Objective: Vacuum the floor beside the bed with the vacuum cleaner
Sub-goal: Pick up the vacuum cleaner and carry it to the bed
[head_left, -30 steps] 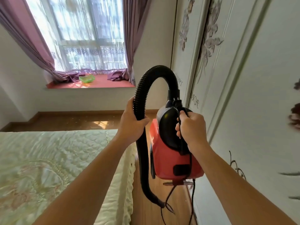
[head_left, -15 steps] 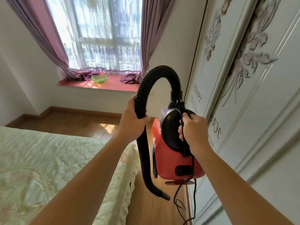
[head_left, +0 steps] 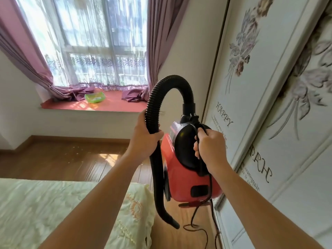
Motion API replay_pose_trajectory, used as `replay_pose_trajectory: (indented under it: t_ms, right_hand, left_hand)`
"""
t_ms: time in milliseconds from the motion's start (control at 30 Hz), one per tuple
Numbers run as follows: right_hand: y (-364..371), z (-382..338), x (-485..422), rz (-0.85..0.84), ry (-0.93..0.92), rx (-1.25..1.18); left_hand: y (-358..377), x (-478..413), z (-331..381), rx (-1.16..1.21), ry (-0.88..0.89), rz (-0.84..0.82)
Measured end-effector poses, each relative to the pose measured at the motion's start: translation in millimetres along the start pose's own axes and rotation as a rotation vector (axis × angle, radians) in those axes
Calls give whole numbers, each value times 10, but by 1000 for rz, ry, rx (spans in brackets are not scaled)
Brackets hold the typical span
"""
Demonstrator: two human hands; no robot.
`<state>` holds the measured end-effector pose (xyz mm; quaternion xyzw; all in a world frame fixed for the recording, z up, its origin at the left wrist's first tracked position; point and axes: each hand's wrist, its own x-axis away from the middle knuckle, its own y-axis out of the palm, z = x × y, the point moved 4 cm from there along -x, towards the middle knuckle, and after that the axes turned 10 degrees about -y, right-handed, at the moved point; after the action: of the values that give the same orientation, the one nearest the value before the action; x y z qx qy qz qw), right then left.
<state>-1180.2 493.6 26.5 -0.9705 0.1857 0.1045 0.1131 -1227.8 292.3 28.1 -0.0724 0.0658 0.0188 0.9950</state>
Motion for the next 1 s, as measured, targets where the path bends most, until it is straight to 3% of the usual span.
replay_pose_trajectory:
  t_ms: [500,733,1000]
  right_hand:
    - [562,499,-1728,-34,54,-126]
    - [771,888,-2967,-147,62,-157]
    - [1253,823,-4064,-284,-54,-116]
  left_hand:
    - [335,-1757,-346,12,-41,13]
    - [665,-2810,-471,-32,-63,124]
    - [617,-3602,-505,-61,-101,278]
